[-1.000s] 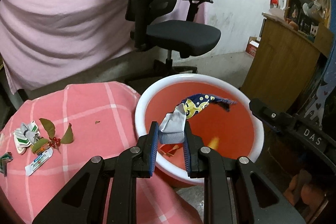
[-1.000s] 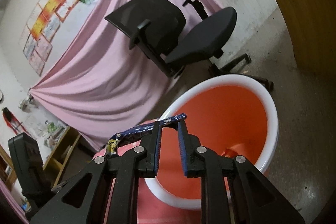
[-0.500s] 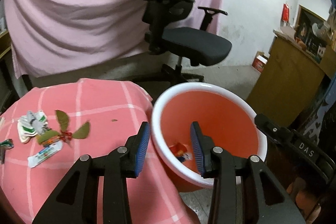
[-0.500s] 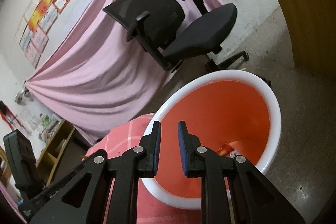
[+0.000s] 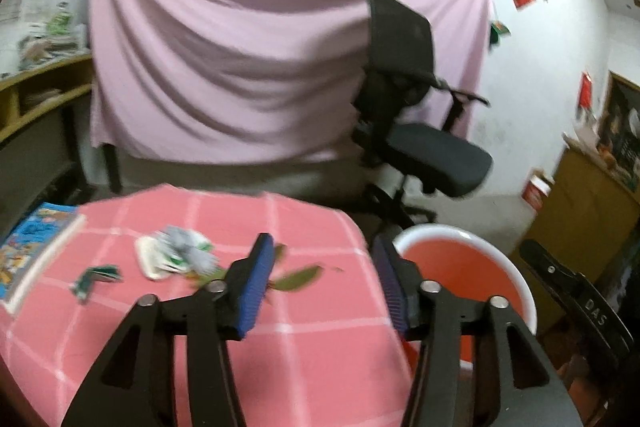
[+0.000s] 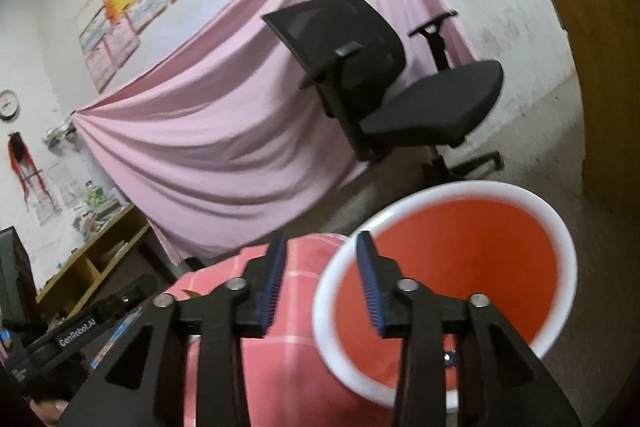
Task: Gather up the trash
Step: 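Return both tools to the table above the remaining trash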
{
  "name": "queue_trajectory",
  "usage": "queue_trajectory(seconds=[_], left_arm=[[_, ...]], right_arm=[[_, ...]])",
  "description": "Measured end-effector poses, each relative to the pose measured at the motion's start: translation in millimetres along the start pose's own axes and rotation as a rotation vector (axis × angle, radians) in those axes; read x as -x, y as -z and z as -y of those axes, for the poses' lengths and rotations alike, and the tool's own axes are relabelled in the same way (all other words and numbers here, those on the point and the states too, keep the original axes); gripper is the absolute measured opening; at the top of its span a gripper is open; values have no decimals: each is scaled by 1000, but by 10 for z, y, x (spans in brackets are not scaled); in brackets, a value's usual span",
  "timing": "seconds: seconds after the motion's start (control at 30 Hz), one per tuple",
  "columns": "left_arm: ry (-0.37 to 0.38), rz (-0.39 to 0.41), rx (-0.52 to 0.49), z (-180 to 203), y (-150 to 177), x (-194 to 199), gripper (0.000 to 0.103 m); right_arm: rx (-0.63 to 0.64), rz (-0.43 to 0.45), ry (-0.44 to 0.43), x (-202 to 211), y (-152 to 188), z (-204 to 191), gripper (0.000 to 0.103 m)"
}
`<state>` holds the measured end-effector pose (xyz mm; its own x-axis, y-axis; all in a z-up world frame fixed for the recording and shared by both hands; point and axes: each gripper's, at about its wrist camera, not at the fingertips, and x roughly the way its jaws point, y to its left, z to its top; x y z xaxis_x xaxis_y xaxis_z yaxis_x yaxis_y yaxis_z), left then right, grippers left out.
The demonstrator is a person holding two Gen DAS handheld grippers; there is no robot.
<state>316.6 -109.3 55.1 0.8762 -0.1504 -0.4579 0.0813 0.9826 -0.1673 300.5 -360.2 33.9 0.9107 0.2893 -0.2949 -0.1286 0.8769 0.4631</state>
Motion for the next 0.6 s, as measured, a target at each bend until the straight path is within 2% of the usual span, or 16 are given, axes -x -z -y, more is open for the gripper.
queue_trajectory(seconds=[0.17,0.23,0.27,0.3,0.37,0.43,0.5,0.53,0.6], left_arm=[[-54,111,12,-356,-28,328,54],[-77,143,6,-465,-25,418,54],[-88,159,4,-531,-19,475,55],[-96,170,4,-584,-14,509,59],[-115,199,10,-701,-3,575,62],[-131,225,19,-823,21,640,67],[-145,256,30,-948,58,706,92],[-148,272,37,-1012,80,741,100],[-161,304,59,-1156,145,829,102]], right_arm=[[89,55,-14,-33,49,-384,55],[124,88,-21,-38,78,-539,64],[134,109,-26,-28,92,-602,74],[140,128,-31,-22,105,-656,78],[155,158,-50,-17,133,-768,79],[168,186,-63,-21,162,-872,87],[176,212,-71,-12,207,-960,103],[182,224,-78,-5,227,-994,103],[206,232,-84,-9,268,-1092,103]])
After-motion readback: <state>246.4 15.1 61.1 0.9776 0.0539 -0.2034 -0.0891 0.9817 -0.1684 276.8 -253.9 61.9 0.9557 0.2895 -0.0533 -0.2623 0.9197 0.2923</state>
